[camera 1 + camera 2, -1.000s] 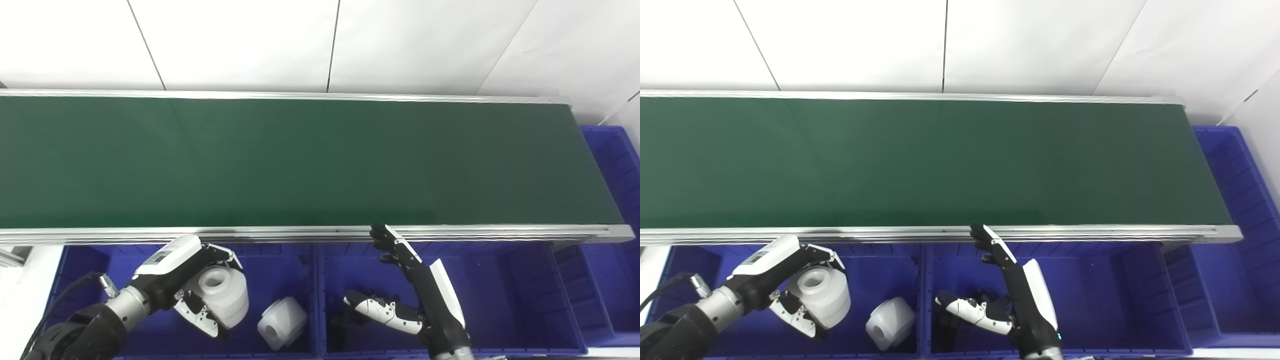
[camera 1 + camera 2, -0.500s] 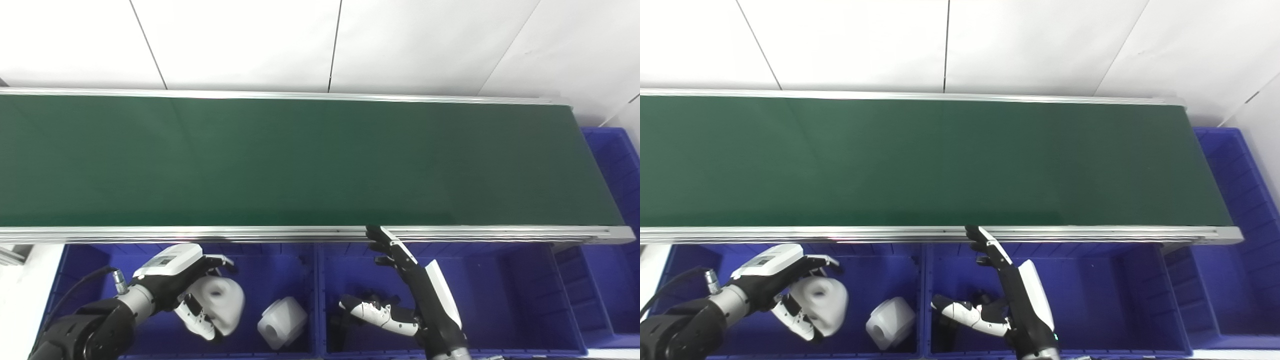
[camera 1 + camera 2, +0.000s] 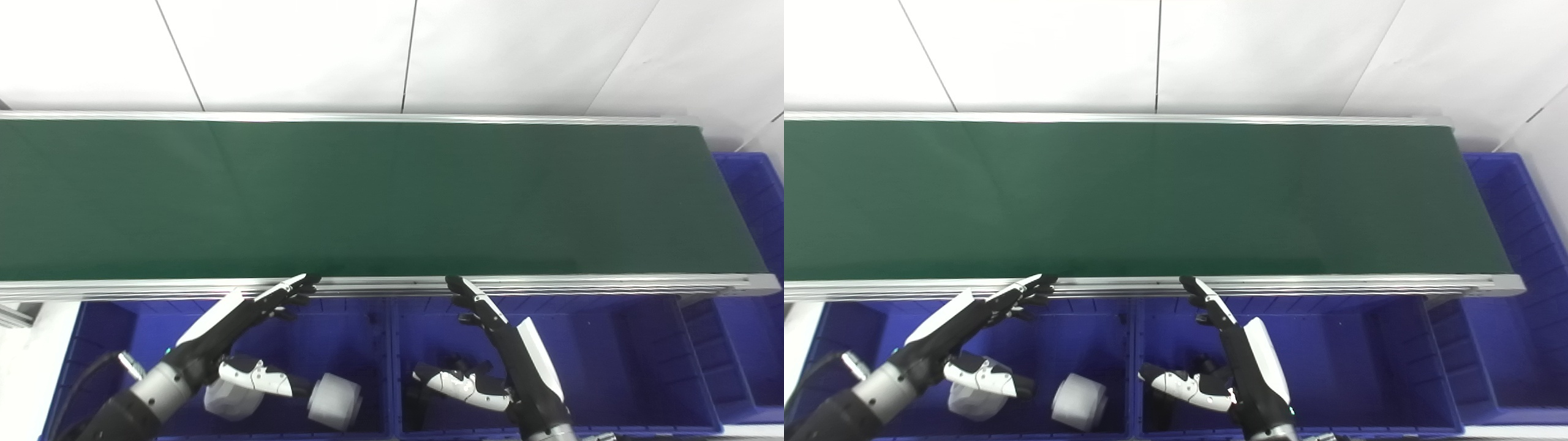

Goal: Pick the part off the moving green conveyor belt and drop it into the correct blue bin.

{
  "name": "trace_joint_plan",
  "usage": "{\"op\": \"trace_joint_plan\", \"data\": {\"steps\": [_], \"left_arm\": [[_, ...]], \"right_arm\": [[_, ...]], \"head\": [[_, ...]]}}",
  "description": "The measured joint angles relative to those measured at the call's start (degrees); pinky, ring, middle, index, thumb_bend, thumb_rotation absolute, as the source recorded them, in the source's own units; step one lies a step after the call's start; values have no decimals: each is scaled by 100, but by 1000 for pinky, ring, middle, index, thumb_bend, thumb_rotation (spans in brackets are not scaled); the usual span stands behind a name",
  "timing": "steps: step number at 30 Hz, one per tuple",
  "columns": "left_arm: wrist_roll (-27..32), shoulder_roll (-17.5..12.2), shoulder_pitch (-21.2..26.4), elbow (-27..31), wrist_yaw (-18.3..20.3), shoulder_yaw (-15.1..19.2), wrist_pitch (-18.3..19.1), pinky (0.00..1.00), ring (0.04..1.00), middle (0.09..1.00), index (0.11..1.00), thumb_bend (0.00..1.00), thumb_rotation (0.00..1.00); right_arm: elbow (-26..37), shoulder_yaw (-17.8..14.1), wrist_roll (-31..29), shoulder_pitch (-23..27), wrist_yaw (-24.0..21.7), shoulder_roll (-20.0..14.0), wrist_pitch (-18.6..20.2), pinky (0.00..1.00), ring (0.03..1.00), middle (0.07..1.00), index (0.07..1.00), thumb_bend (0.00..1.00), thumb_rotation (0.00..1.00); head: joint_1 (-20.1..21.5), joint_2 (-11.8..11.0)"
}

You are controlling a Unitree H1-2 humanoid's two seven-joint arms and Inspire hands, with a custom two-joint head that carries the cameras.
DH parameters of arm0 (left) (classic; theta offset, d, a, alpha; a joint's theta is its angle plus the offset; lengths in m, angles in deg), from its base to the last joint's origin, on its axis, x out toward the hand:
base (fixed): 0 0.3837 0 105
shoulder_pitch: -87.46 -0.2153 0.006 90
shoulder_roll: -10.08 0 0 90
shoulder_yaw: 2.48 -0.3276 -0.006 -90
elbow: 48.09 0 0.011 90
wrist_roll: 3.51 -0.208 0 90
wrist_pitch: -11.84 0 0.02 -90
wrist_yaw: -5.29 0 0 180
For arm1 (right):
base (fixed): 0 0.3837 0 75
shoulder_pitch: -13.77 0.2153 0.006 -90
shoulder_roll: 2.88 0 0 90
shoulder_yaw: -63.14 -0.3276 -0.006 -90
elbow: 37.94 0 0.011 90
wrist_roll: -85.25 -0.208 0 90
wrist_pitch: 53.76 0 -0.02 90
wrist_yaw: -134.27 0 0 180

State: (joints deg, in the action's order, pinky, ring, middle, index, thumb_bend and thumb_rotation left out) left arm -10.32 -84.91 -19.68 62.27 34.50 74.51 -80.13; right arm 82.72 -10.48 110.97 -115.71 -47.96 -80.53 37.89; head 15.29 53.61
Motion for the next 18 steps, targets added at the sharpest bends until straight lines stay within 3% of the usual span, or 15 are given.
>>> {"op": "trace_joint_plan", "data": {"steps": [5, 10, 16, 18], "left_arm": [[304, 308, -277, -4, -243, -74, -462, 853, 920, 958, 966, 787, 422], [199, 326, -333, -93, -419, -88, -718, 832, 914, 975, 981, 778, 443], [-46, 328, -333, -254, -541, -137, -743, 861, 935, 987, 998, 771, 441], [-31, 336, -348, -193, -555, -139, -592, 909, 963, 996, 1000, 776, 427]], "right_arm": [[121, 3, 13, -35, -49, 26, 198, 780, 884, 918, 906, 663, 369], [144, -1, 39, -56, -75, 26, 219, 781, 891, 923, 912, 664, 377], [144, -47, -46, -78, -75, 21, 221, 799, 898, 926, 919, 656, 351], [144, -64, -71, -84, -78, 3, 221, 812, 906, 932, 926, 653, 354]], "head": [[-17, 0], [-62, -18], [-105, -44], [-88, -35]]}}
